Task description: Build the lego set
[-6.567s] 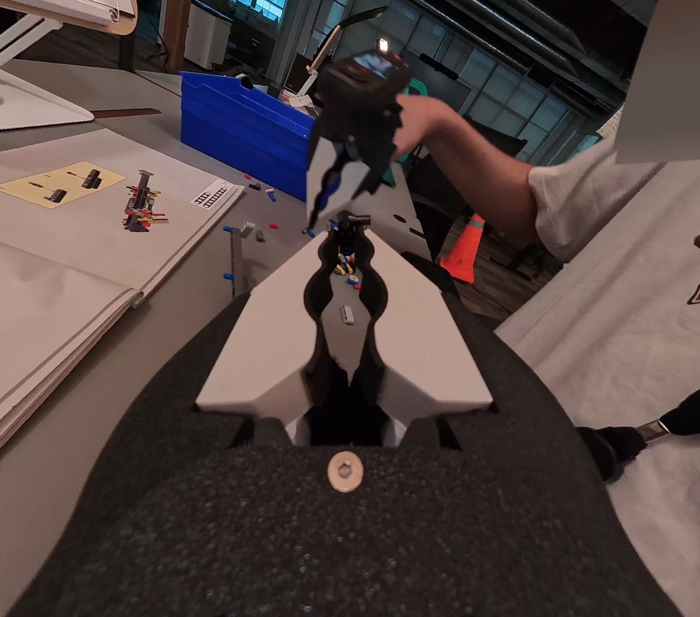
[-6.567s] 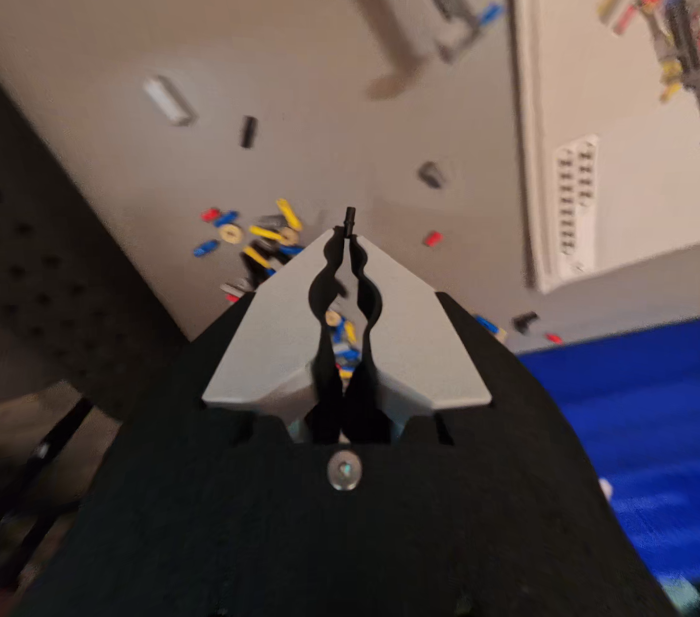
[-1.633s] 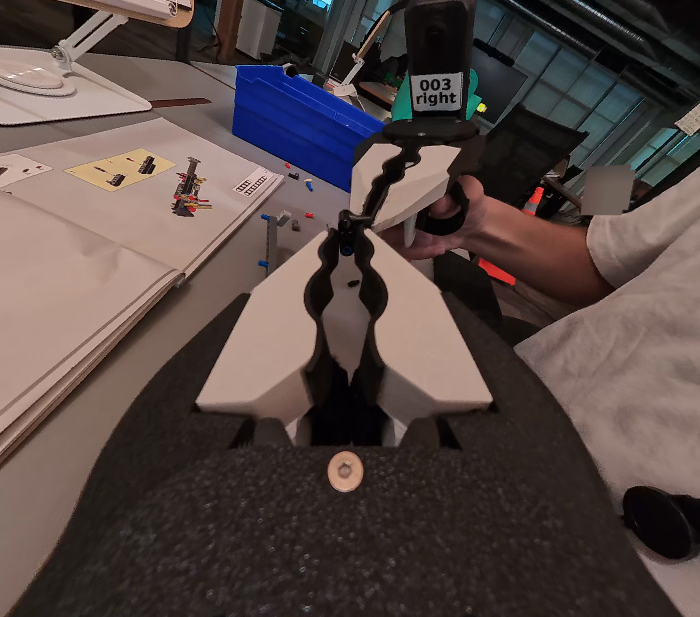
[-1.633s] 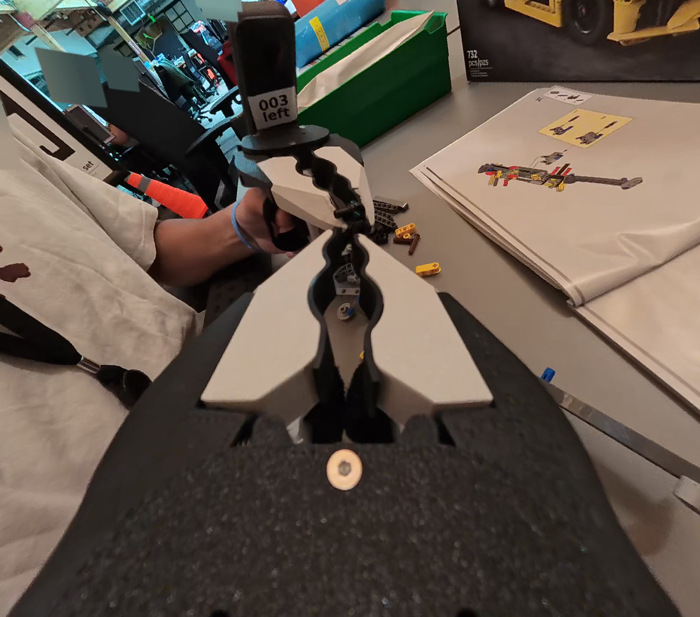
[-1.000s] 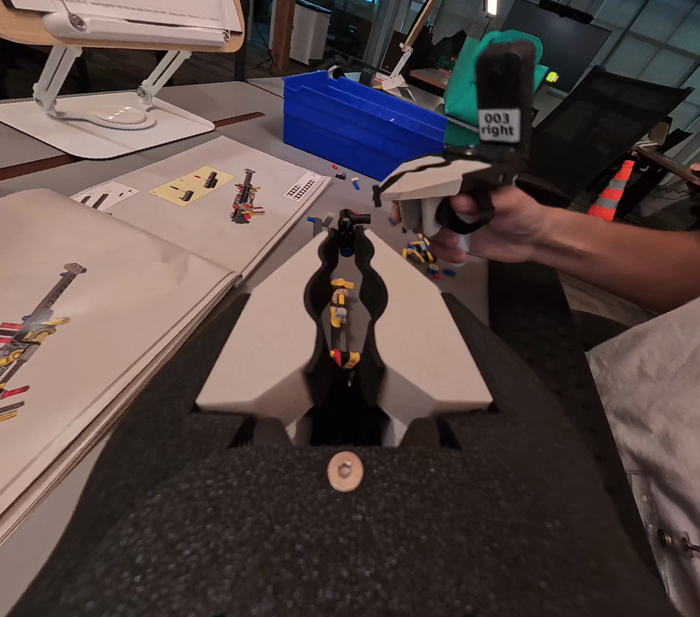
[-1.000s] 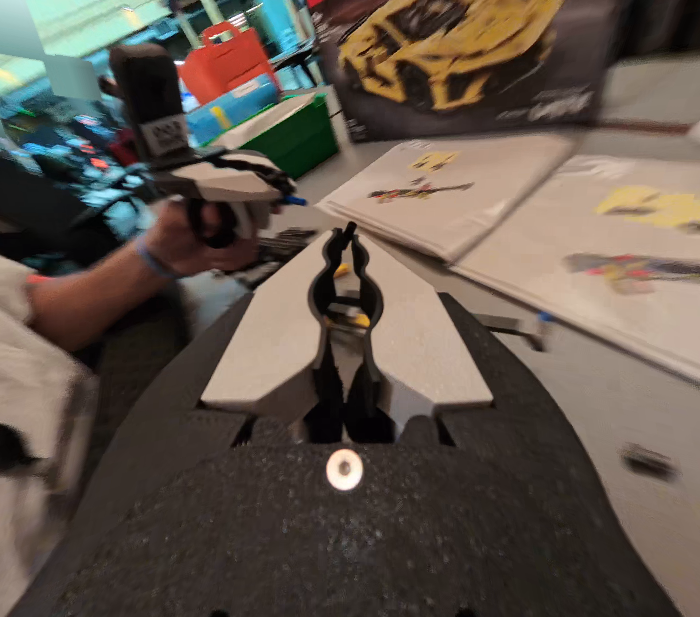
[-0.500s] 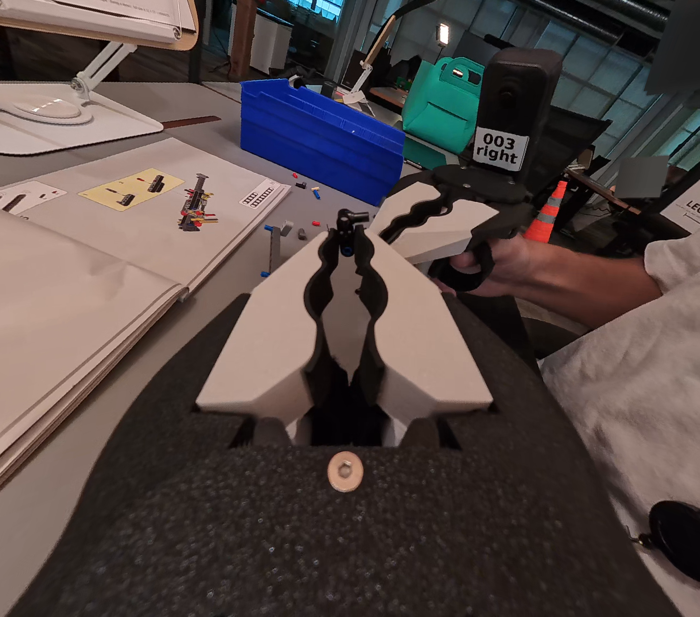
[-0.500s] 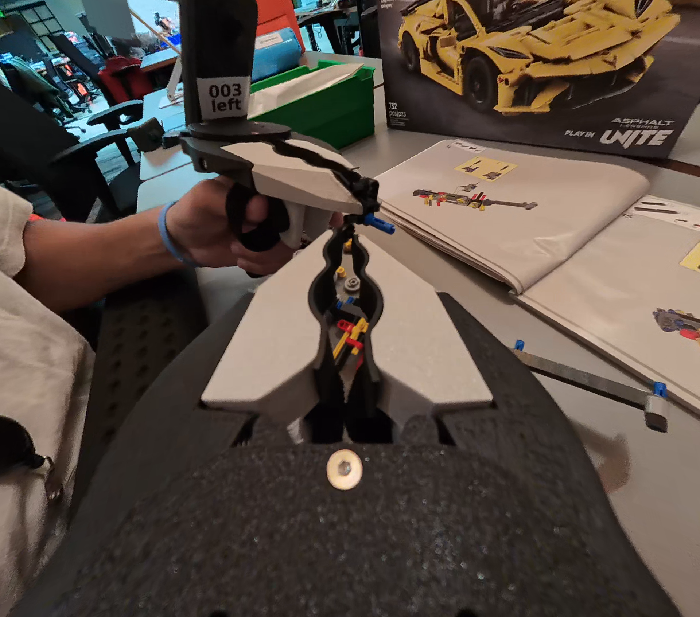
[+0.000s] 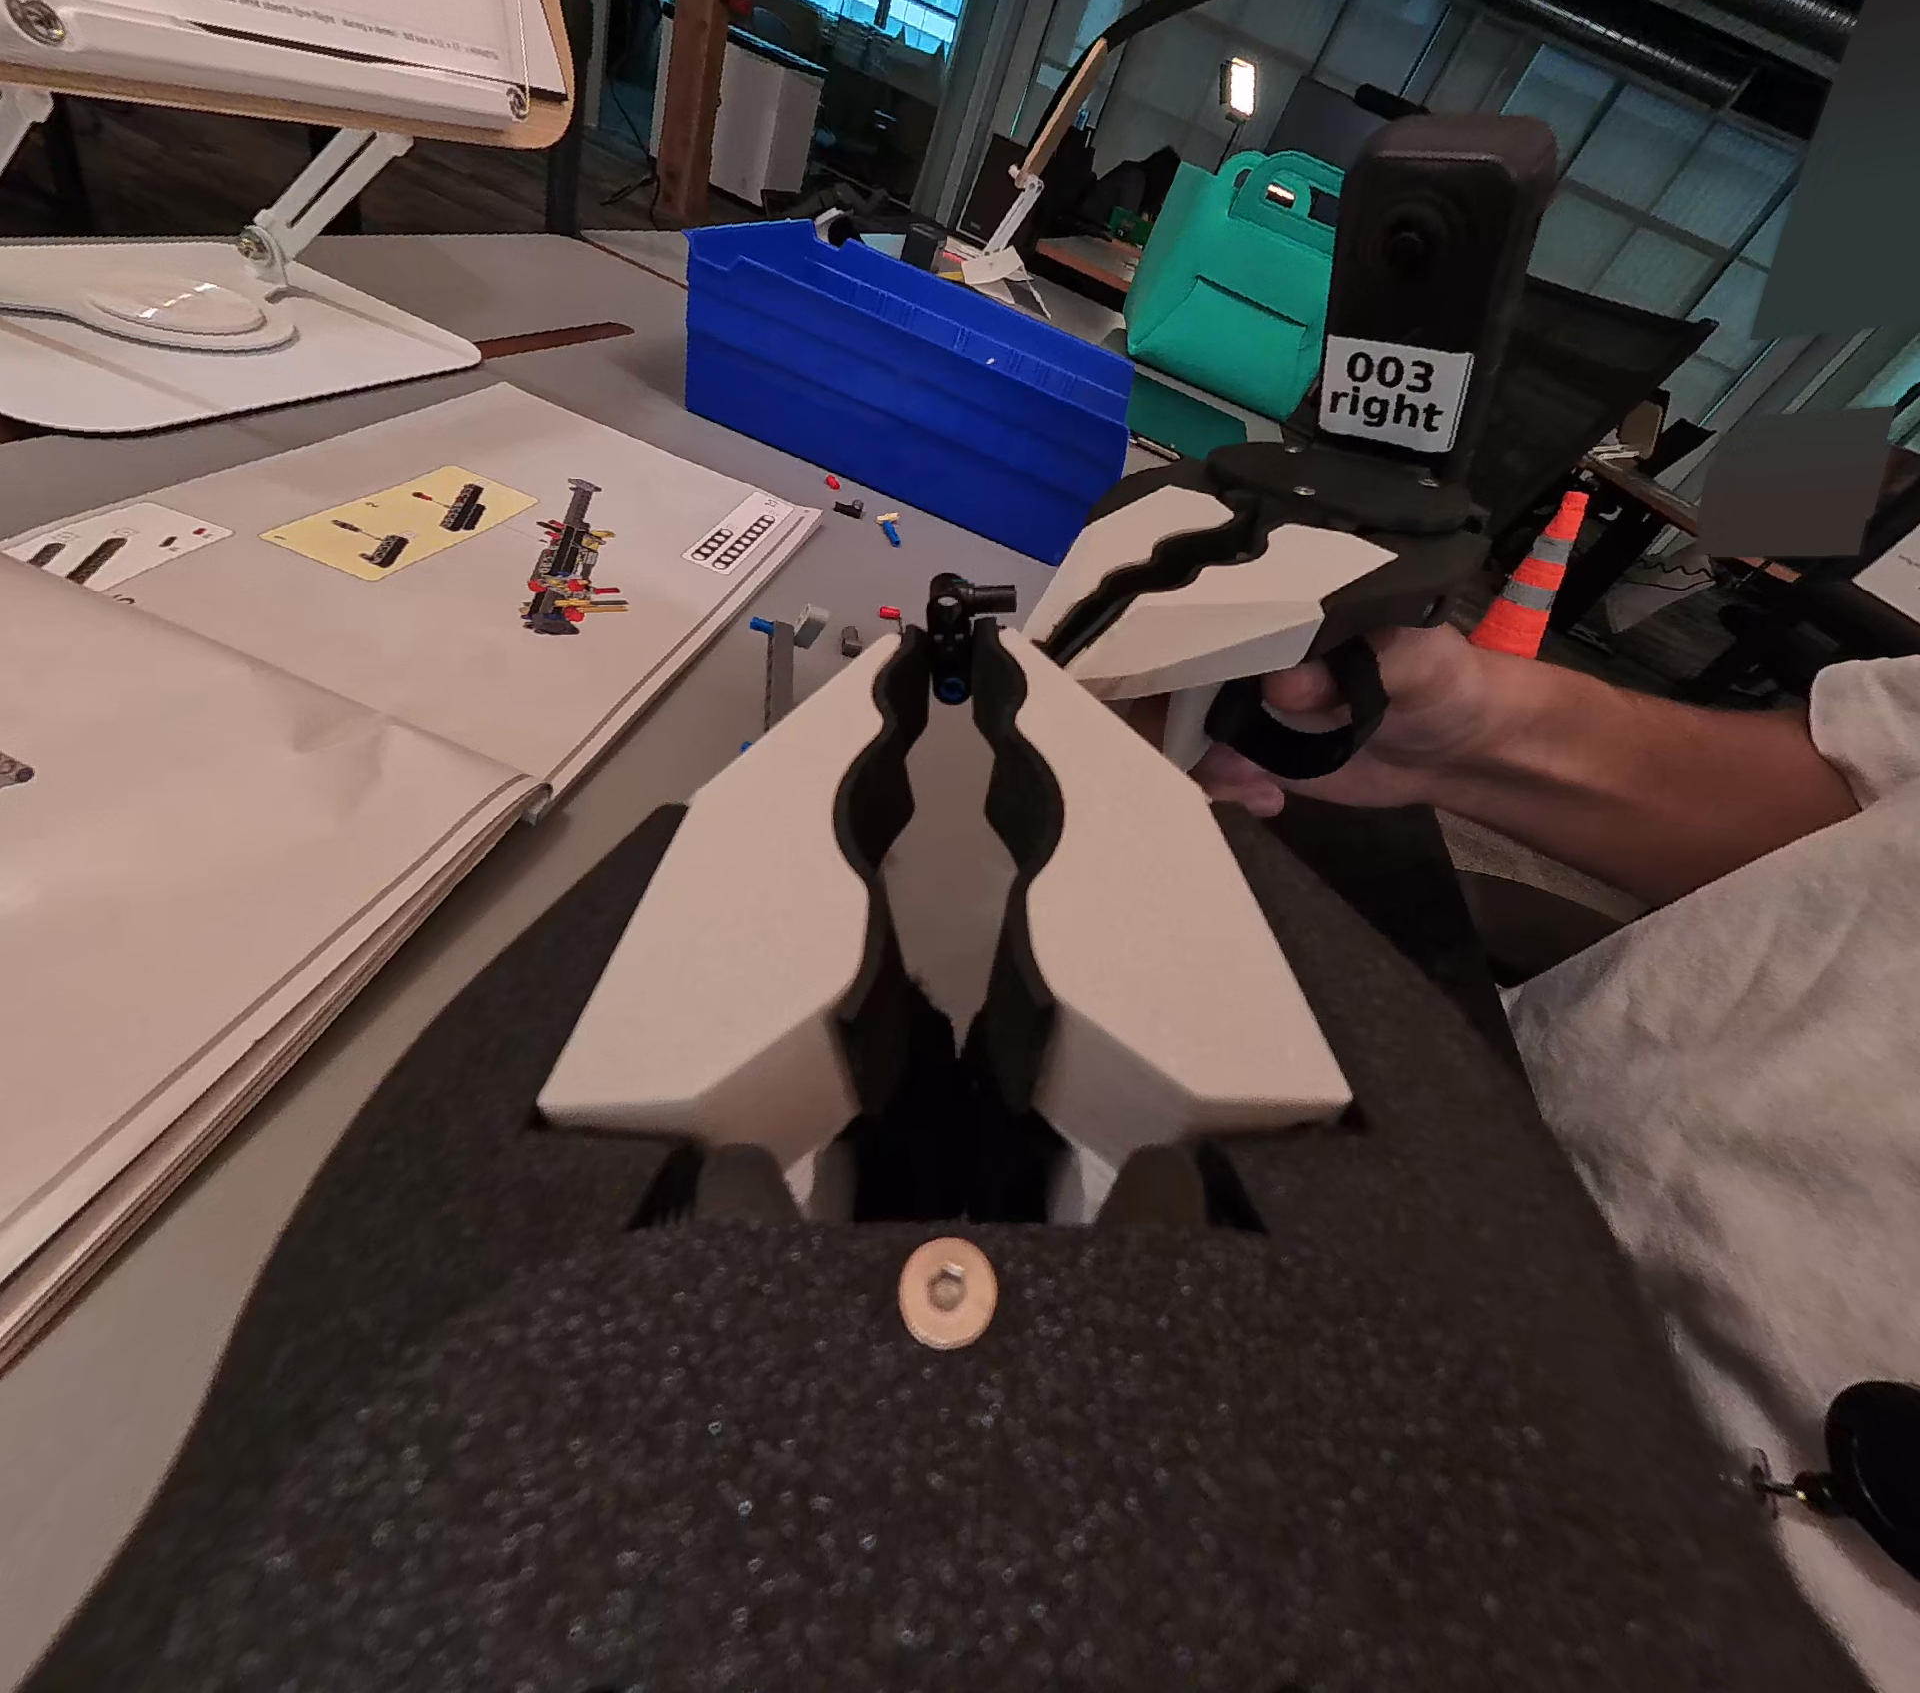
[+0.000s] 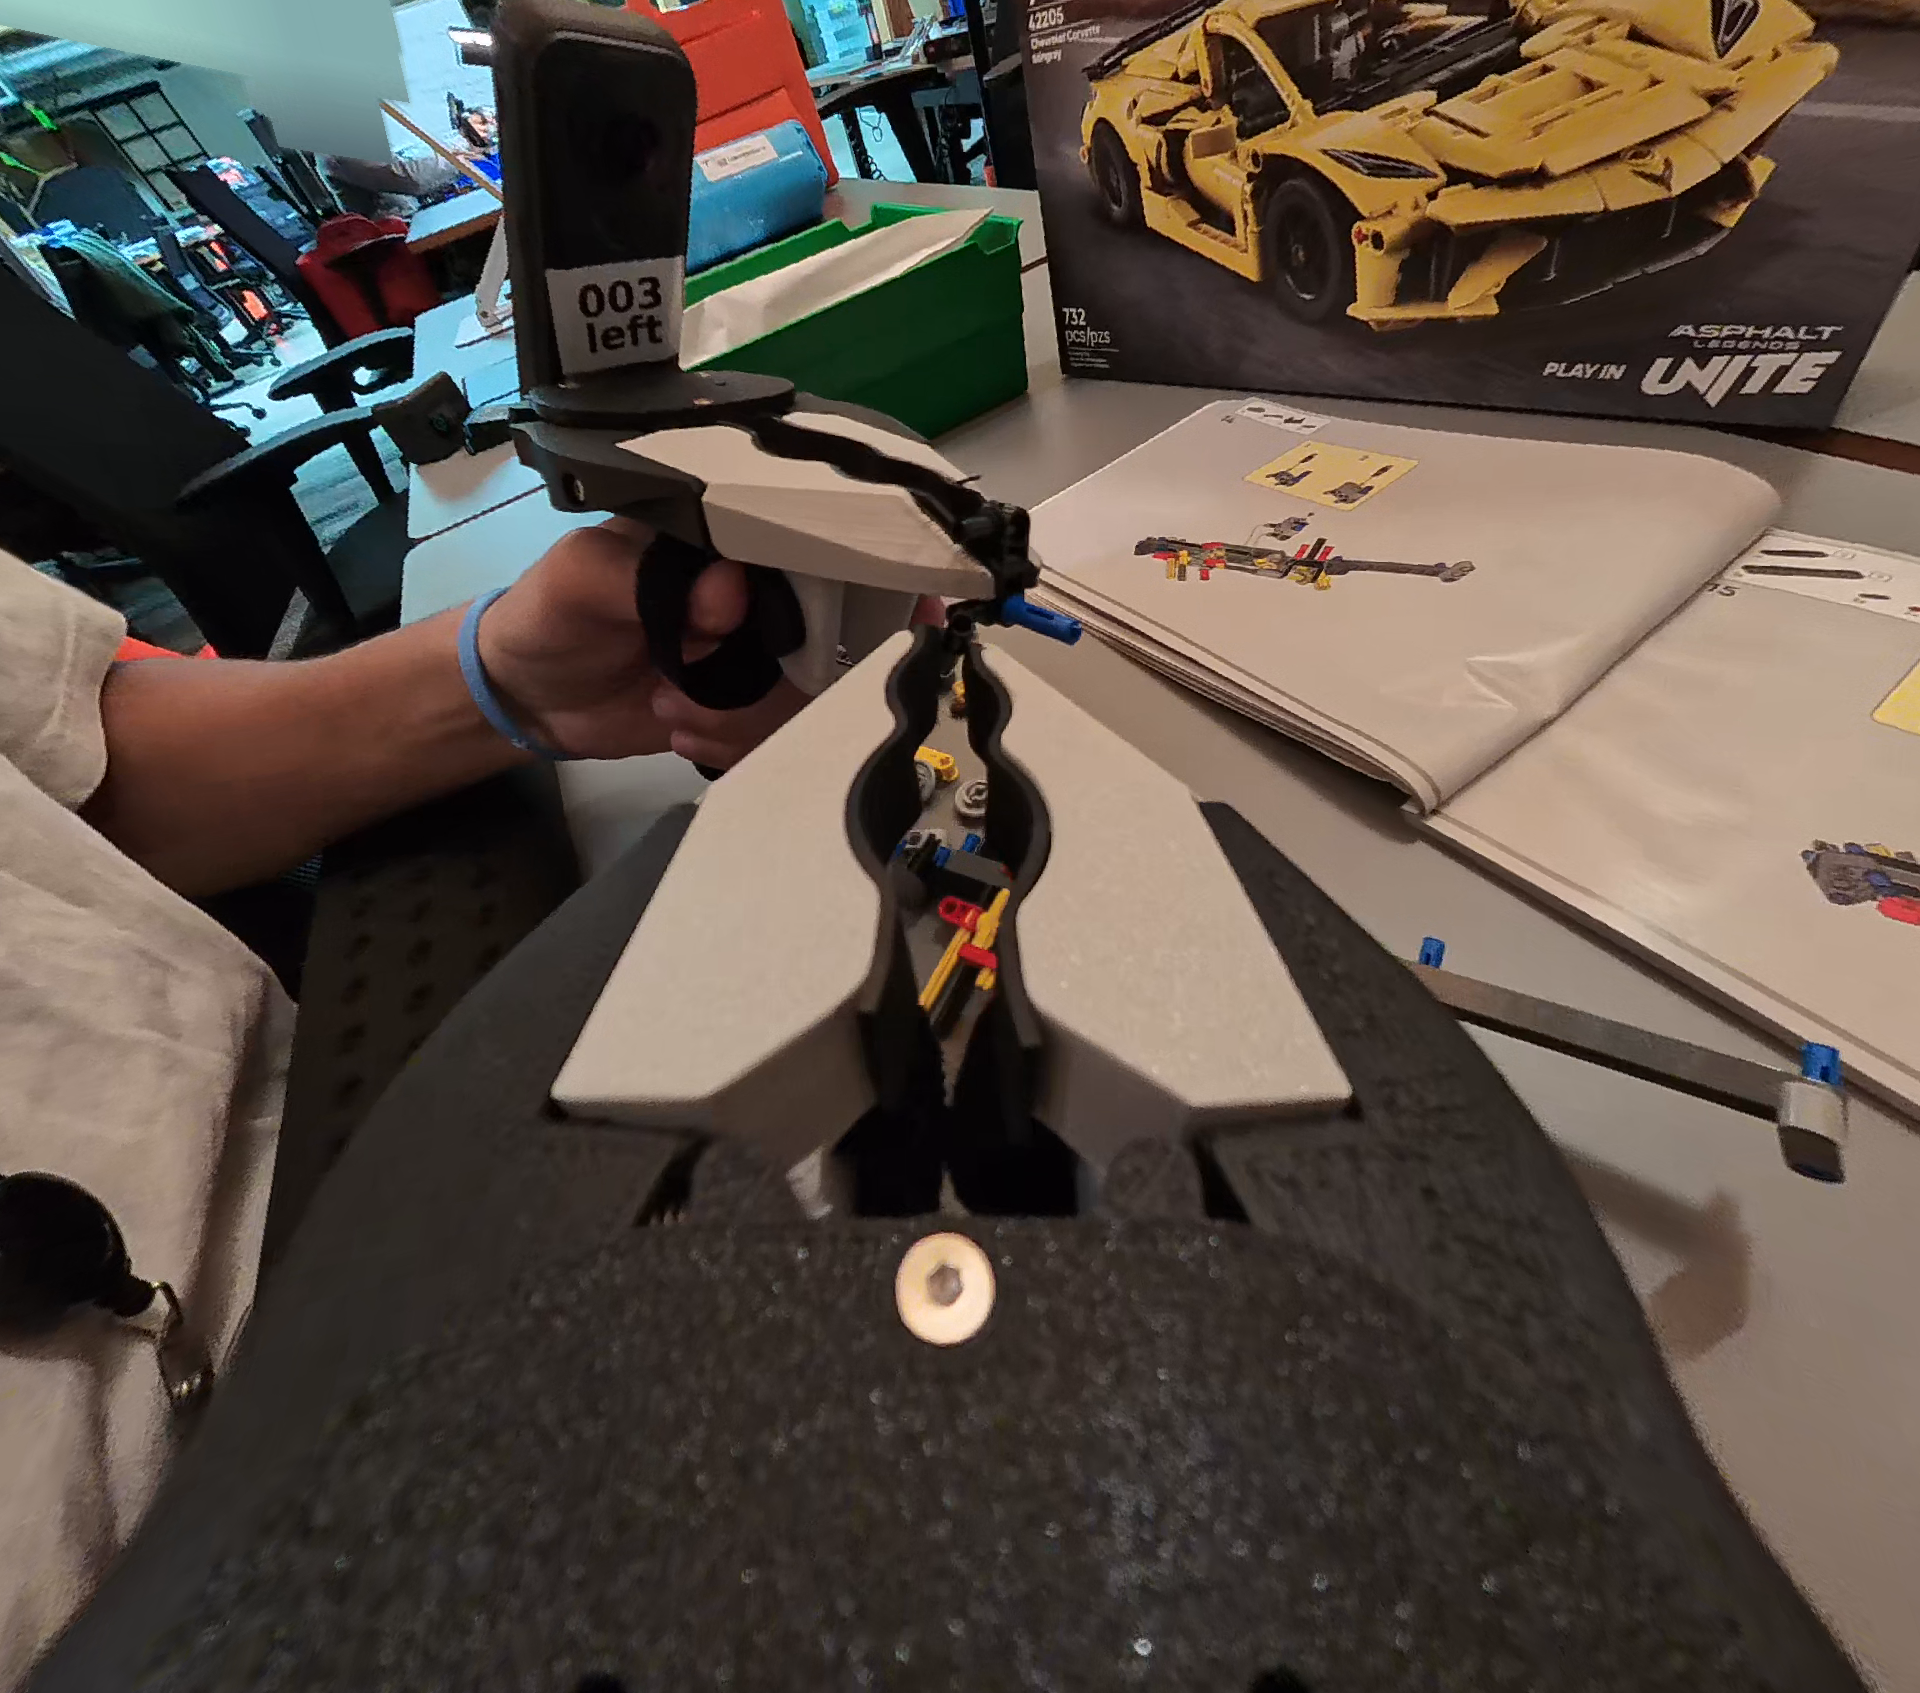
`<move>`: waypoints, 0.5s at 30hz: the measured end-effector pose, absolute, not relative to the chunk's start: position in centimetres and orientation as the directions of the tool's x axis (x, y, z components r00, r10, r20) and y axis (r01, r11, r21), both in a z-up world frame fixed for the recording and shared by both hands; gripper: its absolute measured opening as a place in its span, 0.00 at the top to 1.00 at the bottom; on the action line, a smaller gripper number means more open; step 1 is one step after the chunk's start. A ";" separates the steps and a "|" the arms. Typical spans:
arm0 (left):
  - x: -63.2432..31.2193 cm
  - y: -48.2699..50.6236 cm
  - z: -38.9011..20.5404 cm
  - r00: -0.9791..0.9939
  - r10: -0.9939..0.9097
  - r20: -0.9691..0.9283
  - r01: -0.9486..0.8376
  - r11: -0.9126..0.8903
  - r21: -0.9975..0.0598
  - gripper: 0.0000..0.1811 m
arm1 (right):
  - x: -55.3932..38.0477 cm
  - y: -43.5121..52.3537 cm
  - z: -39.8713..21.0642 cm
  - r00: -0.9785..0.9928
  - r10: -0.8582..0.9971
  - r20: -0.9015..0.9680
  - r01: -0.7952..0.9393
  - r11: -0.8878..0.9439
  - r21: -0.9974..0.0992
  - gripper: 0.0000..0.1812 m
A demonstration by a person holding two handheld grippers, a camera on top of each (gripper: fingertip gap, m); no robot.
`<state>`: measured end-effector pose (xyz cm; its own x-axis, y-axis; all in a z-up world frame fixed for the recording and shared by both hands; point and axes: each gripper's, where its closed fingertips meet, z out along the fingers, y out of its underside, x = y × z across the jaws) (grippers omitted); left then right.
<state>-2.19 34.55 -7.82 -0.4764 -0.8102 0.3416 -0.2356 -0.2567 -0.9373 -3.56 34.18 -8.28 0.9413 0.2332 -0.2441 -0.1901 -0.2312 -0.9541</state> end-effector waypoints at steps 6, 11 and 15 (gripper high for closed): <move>-2.2 35.2 -8.0 -0.458 -0.817 0.350 -0.243 -0.264 -0.933 0.96 | 2.6 30.4 -12.2 0.998 0.053 0.043 0.060 -0.369 -0.927 0.98; -2.2 35.3 -7.8 -0.459 -0.819 0.343 -0.236 -0.260 -0.936 0.96 | 9.9 25.2 -17.9 0.972 -0.089 0.220 0.120 -0.615 -0.780 0.98; -2.2 34.9 -8.2 -0.463 -0.822 0.330 -0.248 -0.237 -0.939 0.96 | 10.8 24.6 -19.6 0.976 -0.111 0.186 0.070 -0.652 -0.755 0.98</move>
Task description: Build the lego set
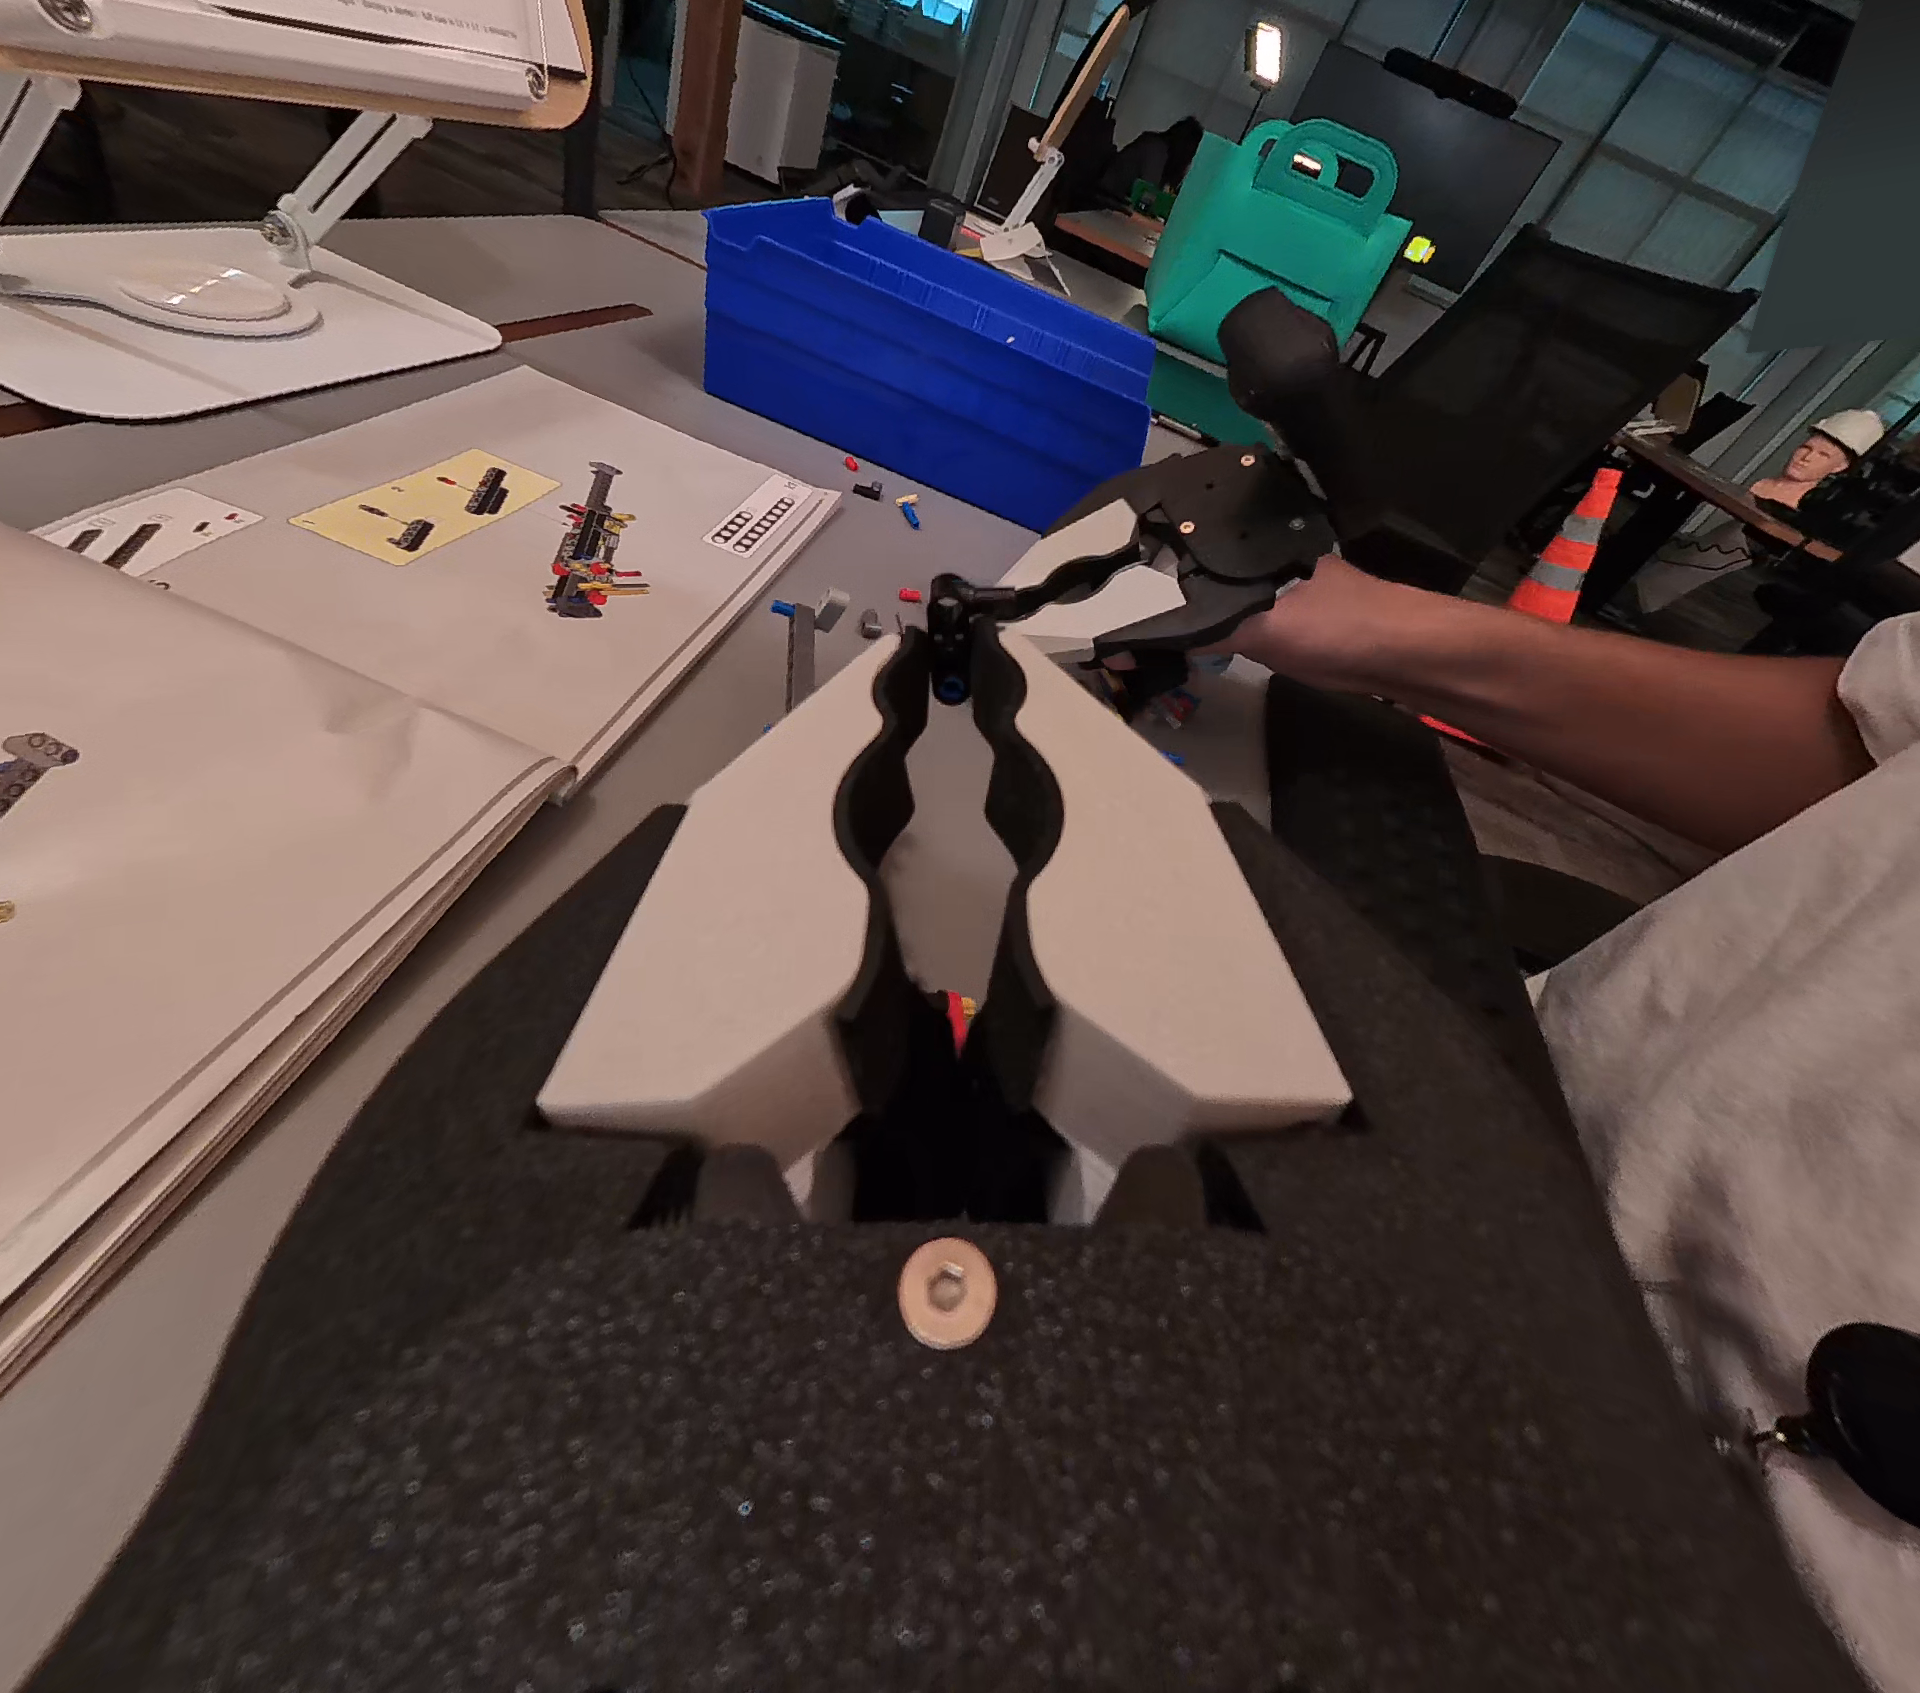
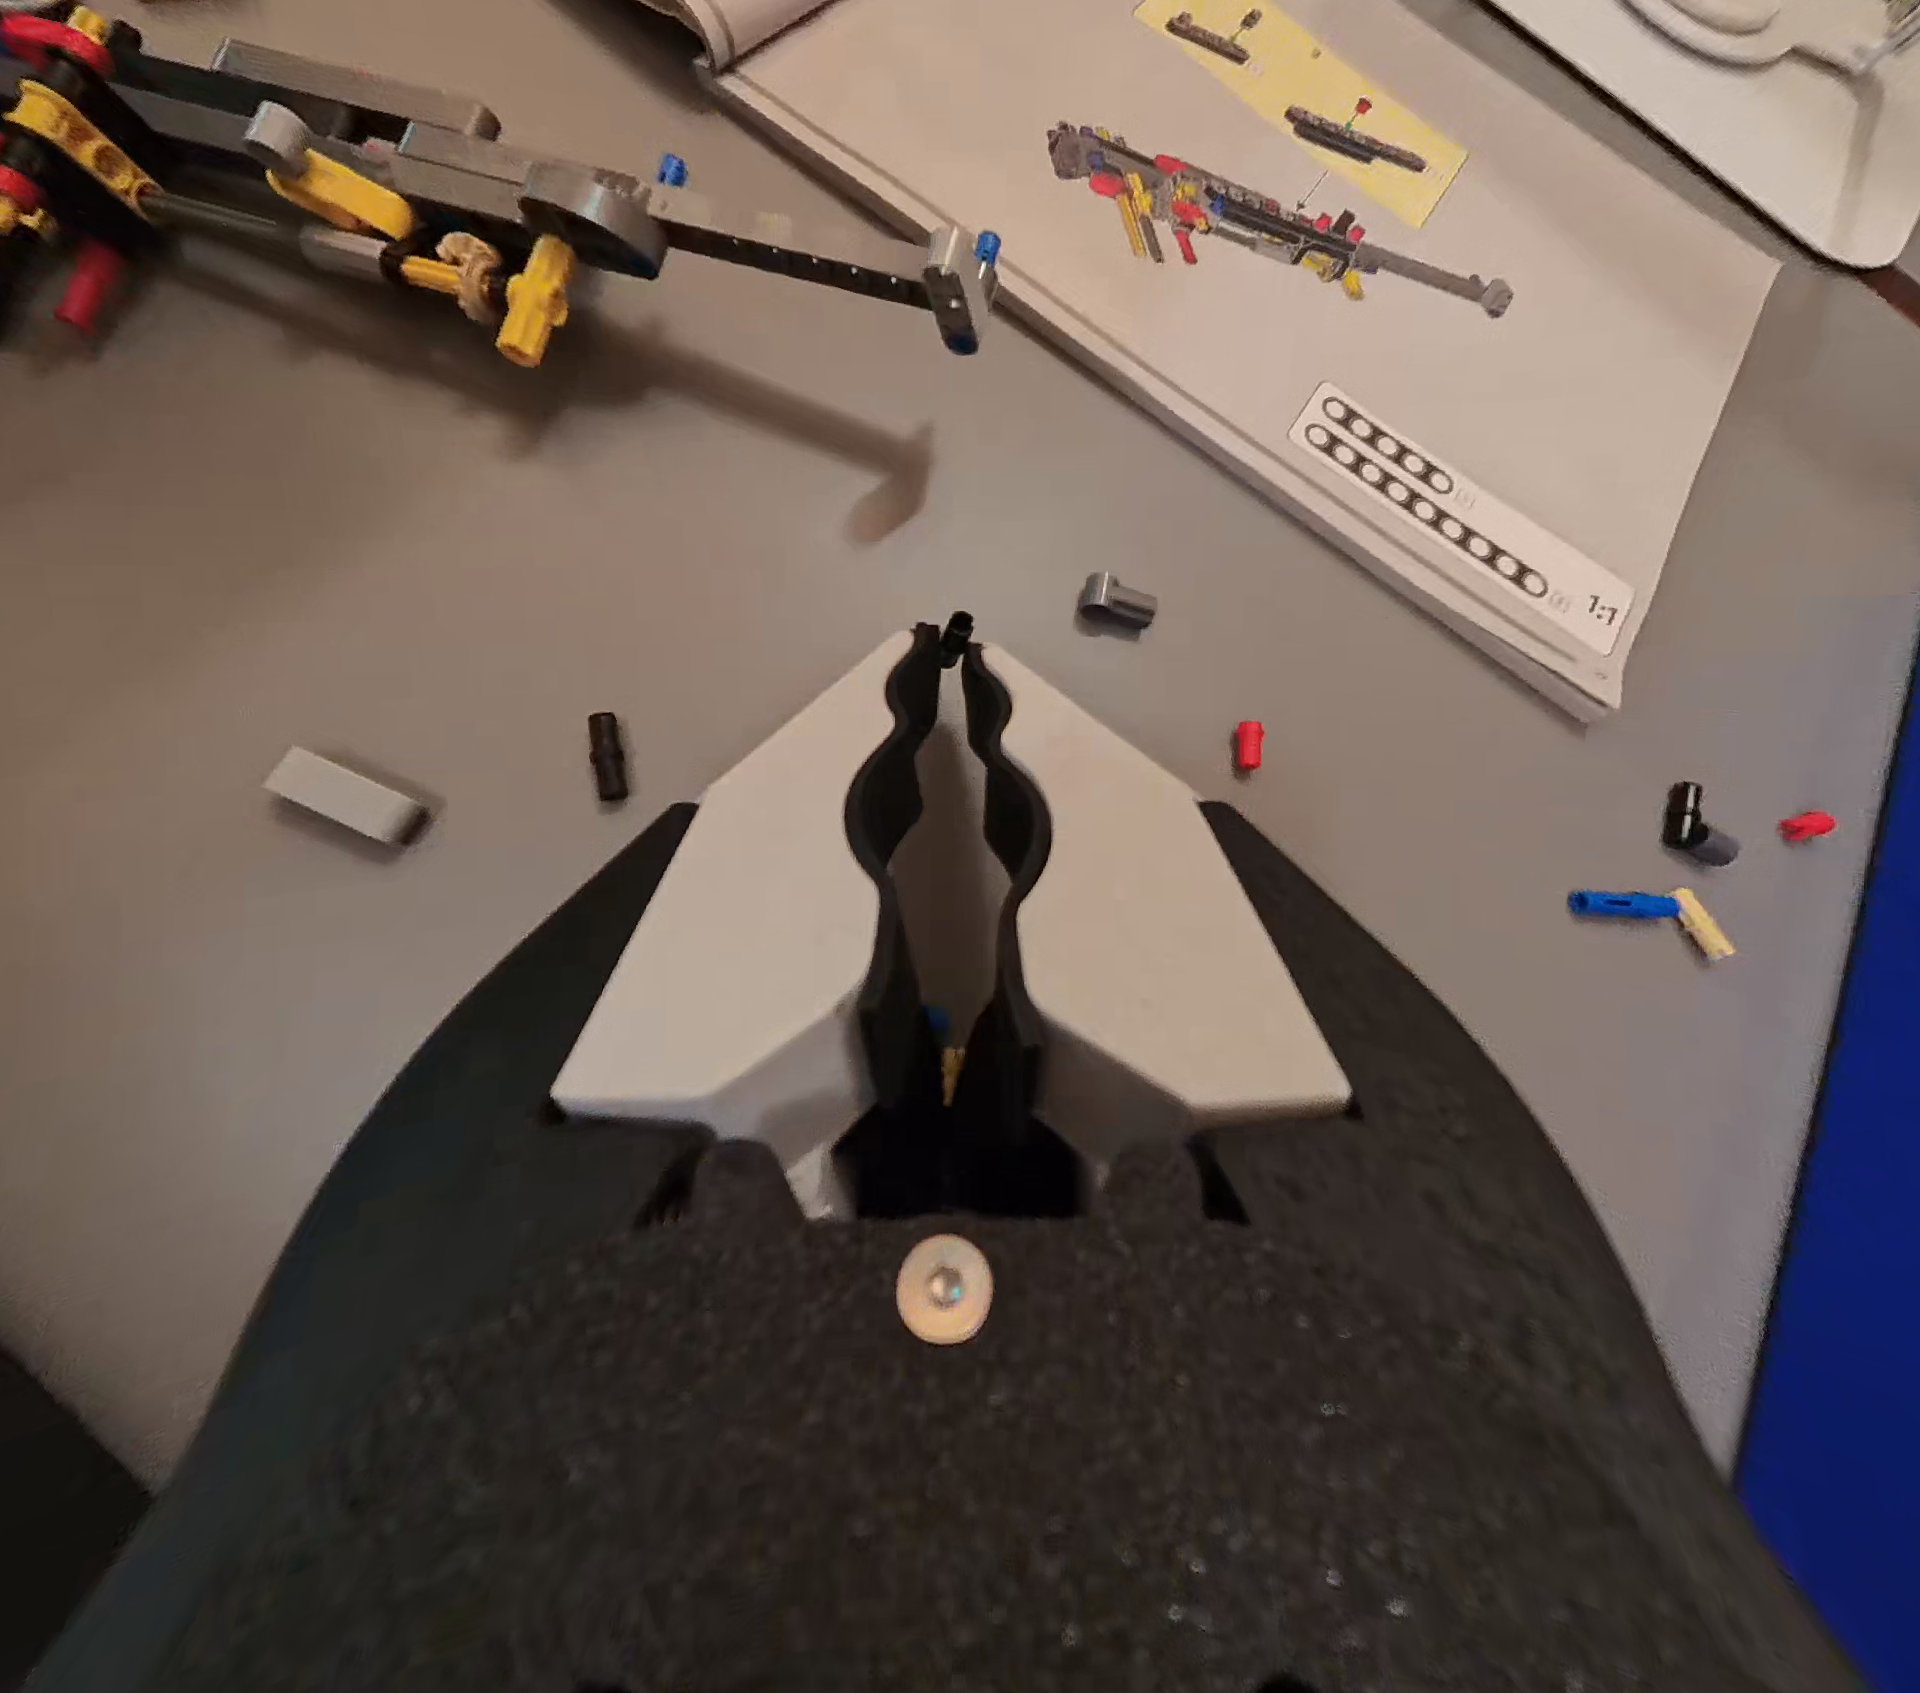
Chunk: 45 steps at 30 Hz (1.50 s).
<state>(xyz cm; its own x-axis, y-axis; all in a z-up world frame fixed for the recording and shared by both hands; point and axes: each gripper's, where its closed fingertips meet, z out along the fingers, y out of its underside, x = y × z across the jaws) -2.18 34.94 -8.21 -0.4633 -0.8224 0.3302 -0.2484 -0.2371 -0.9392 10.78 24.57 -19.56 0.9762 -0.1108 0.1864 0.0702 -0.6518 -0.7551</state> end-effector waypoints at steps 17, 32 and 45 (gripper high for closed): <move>-2.2 34.6 -8.5 -0.473 -0.821 0.318 -0.256 -0.217 -0.942 0.96 | 11.6 23.4 -20.9 0.974 -0.152 0.167 0.017 -0.689 -0.725 0.97; -2.3 34.6 -8.4 -0.480 -0.816 0.323 -0.257 -0.221 -0.941 0.96 | 11.8 22.5 -18.8 0.980 0.074 0.187 0.167 -0.818 -0.550 0.89; -2.4 34.9 -8.1 -0.474 -0.826 0.304 -0.244 -0.209 -0.947 0.96 | 11.5 24.0 -19.8 0.802 0.590 0.091 0.593 -0.769 -0.240 0.90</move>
